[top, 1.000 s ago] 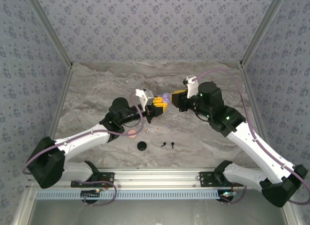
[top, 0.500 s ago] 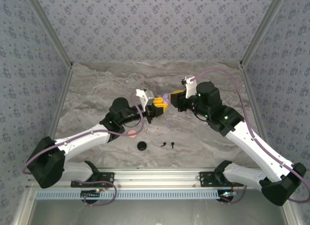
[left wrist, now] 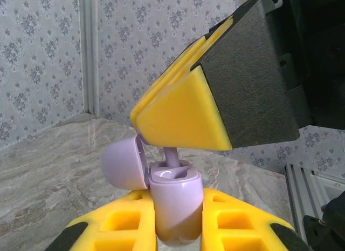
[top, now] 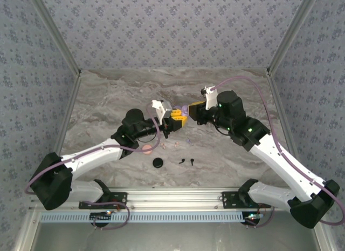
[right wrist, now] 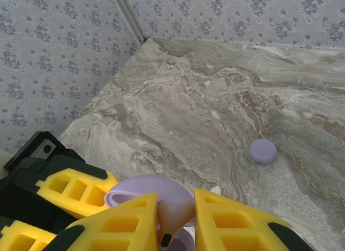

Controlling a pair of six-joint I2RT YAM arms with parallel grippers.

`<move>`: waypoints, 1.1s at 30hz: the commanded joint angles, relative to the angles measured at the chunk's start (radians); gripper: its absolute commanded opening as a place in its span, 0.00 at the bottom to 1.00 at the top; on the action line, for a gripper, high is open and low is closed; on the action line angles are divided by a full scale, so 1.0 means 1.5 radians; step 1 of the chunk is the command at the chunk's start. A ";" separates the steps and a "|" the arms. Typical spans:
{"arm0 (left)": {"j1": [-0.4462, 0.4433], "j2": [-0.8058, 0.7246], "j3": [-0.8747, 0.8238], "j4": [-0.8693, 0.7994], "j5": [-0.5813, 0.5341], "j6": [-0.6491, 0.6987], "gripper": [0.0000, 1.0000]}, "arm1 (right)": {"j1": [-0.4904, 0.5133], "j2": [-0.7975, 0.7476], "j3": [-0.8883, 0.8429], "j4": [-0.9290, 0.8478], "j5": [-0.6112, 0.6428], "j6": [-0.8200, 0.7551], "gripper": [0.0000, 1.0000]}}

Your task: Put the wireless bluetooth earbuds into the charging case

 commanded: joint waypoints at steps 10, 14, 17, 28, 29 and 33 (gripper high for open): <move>-0.004 0.001 0.023 0.037 0.004 0.010 0.00 | 0.004 0.002 0.014 -0.051 -0.040 0.016 0.25; -0.004 0.000 0.023 0.037 0.005 0.010 0.00 | -0.002 0.005 0.028 -0.054 -0.054 0.016 0.31; -0.005 -0.001 0.023 0.035 0.004 0.011 0.00 | -0.018 0.001 0.048 -0.059 -0.077 0.008 0.41; -0.005 -0.023 0.007 0.013 -0.062 0.027 0.00 | -0.144 -0.019 0.074 -0.131 -0.117 0.013 0.63; -0.004 -0.031 0.003 0.007 -0.077 0.031 0.00 | -0.152 -0.015 0.064 -0.141 -0.110 0.019 0.63; -0.005 -0.069 -0.013 -0.023 -0.133 0.054 0.00 | -0.158 0.014 0.009 -0.164 -0.076 0.035 0.62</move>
